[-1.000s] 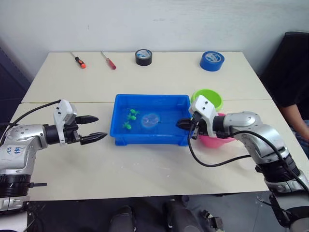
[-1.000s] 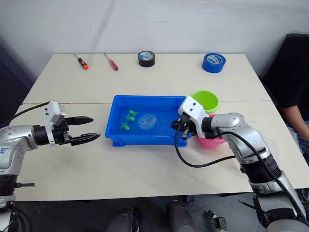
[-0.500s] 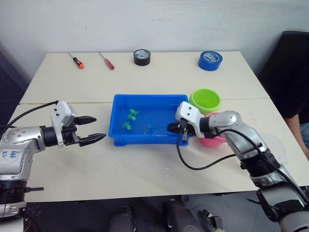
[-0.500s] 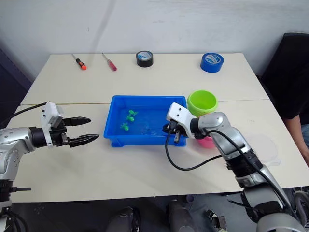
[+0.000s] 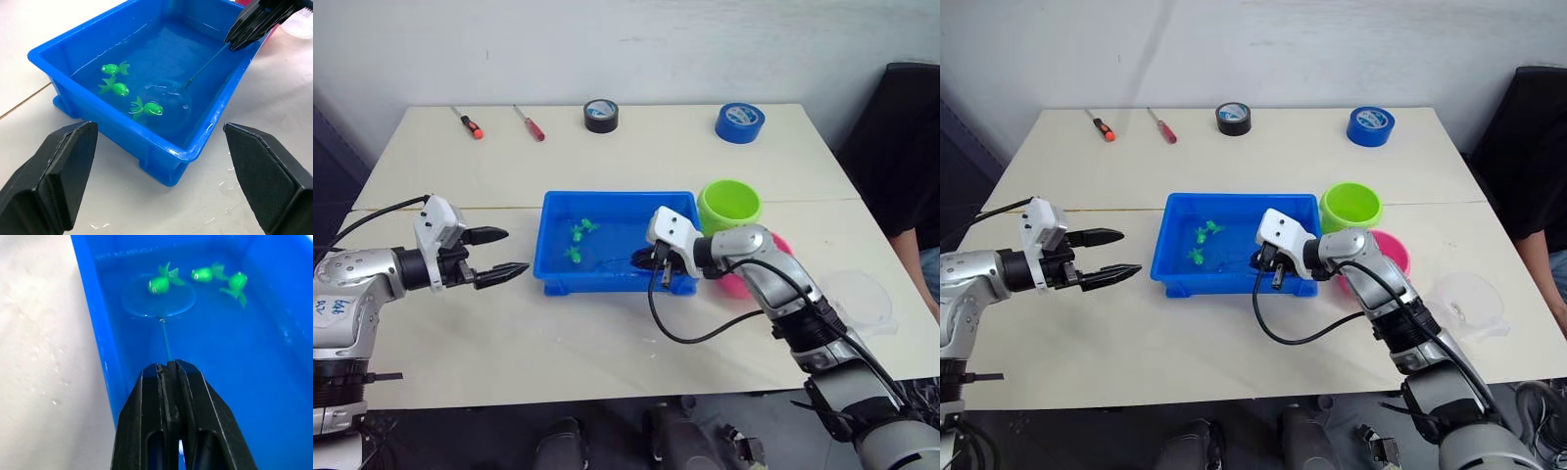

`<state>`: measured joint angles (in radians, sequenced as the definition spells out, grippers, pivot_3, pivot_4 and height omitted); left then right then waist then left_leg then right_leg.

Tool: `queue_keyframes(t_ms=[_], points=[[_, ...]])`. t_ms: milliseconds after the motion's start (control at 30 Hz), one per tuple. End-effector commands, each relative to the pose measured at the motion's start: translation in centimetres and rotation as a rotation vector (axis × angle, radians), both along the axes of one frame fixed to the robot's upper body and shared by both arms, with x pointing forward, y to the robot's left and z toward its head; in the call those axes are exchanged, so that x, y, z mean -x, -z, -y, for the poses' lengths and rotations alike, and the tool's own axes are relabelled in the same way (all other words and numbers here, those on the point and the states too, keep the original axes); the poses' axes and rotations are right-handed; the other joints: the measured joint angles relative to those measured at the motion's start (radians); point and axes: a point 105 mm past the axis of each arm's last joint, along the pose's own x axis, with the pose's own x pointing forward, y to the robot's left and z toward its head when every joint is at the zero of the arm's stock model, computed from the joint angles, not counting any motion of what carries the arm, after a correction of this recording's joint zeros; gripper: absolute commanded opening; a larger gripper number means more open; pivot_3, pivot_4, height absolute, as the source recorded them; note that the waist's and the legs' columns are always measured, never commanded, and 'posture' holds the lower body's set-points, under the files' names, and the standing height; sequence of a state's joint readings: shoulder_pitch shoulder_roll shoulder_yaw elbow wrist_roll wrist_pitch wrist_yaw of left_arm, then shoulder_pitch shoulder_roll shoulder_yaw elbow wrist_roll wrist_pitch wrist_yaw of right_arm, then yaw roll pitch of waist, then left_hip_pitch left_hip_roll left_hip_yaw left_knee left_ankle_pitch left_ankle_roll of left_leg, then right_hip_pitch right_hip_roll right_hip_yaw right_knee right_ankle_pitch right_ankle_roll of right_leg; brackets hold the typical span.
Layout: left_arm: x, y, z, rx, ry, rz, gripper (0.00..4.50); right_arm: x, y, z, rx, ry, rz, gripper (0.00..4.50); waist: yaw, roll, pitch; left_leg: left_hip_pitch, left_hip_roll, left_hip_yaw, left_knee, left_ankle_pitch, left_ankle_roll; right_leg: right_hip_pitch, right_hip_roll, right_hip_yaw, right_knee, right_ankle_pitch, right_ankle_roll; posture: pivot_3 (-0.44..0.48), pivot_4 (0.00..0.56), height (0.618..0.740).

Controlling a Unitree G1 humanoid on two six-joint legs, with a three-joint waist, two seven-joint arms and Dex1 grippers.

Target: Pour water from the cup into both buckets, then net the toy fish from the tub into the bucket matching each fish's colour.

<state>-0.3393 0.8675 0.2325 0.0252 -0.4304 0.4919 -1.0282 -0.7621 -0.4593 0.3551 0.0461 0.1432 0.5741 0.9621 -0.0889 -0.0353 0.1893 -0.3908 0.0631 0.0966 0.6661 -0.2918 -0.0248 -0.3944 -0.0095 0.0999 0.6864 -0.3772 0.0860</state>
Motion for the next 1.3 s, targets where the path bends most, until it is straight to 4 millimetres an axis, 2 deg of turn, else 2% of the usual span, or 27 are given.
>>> queue_keyframes(t_ms=[33, 233, 433, 567, 800, 900, 1000, 1167, 1300], points=[[-0.1, -1.2, 0.1, 0.009, 0.010, 0.048, 4.48, 0.9, -2.4, 0.4, -0.063, -0.022, 0.031, 0.00, 0.001, 0.000, 0.000, 0.000, 0.000, 0.000, 0.000, 0.000, 0.000, 0.000, 0.000, 0.000, 0.000, 0.000, 0.000, 0.000, 0.150, 0.740], [-1.1, -1.8, 1.2, 0.054, 0.047, 0.059, 4.48, 1.9, -3.7, 1.9, -0.107, 0.007, 0.042, 0.00, 0.006, 0.000, 0.000, 0.000, 0.000, -0.001, 0.000, 0.000, 0.000, 0.001, 0.000, -0.001, -0.002, 0.000, 0.000, 0.000, 0.150, 0.740], [-2.5, -2.9, 5.1, 0.110, 0.192, 0.090, 4.48, 2.6, -5.6, 6.5, -0.144, 0.175, 0.083, 0.00, 0.015, 0.000, 0.000, -0.002, -0.001, -0.002, 0.000, 0.000, 0.000, 0.001, 0.000, -0.002, -0.004, 0.000, 0.000, 0.000, 0.150, 0.740], [-3.4, -4.4, 7.5, 0.192, 0.271, 0.114, 4.48, 3.6, -7.4, 10.1, -0.177, 0.319, 0.135, 0.00, 0.013, 0.000, 0.000, -0.002, -0.001, -0.002, 0.000, 0.000, 0.000, 0.001, 0.000, -0.001, -0.004, 0.000, 0.000, 0.000, 0.150, 0.740], [-3.3, -6.1, 12.0, 0.264, 0.462, 0.130, 4.48, 5.3, -9.1, 15.7, -0.141, 0.504, 0.183, 0.00, 0.011, 0.000, 0.000, -0.002, -0.001, -0.001, -0.001, 0.000, 0.000, 0.002, 0.001, 0.000, -0.005, 0.000, 0.000, 0.000, 0.150, 0.740], [-3.1, -6.5, 13.6, 0.278, 0.528, 0.128, 4.48, 5.2, -9.7, 18.8, -0.054, 0.595, 0.240, 0.00, 0.009, 0.000, 0.000, -0.001, -0.001, 0.000, -0.001, 0.000, -0.001, 0.002, 0.002, 0.001, -0.005, 0.000, 0.000, 0.000, 0.150, 0.740], [-3.0, -6.6, 14.3, 0.289, 0.558, 0.131, 4.48, 4.6, -9.5, 20.5, 0.110, 0.599, 0.364, 0.00, 0.009, 0.000, 0.000, -0.001, -0.001, 0.000, -0.001, 0.000, -0.001, 0.002, 0.002, 0.001, -0.006, 0.000, 0.000, 0.000, 0.150, 0.740], [-2.7, -6.0, 14.7, 0.279, 0.586, 0.114, 4.48, 2.7, -8.7, 21.4, 0.351, 0.528, 0.555, 0.00, 0.004, 0.000, 0.000, 0.000, -0.001, 0.004, -0.001, 0.000, -0.001, 0.002, 0.003, 0.005, -0.007, 0.000, 0.001, 0.000, 0.150, 0.740], [-2.8, -5.8, 14.4, 0.271, 0.576, 0.119, 4.48, 1.7, -7.7, 21.7, 0.605, 0.385, 0.716, 0.00, 0.006, 0.001, 0.000, 0.001, 0.000, 0.005, -0.001, 0.000, -0.001, 0.001, 0.003, 0.006, -0.006, 0.000, 0.001, 0.000, 0.150, 0.740]])
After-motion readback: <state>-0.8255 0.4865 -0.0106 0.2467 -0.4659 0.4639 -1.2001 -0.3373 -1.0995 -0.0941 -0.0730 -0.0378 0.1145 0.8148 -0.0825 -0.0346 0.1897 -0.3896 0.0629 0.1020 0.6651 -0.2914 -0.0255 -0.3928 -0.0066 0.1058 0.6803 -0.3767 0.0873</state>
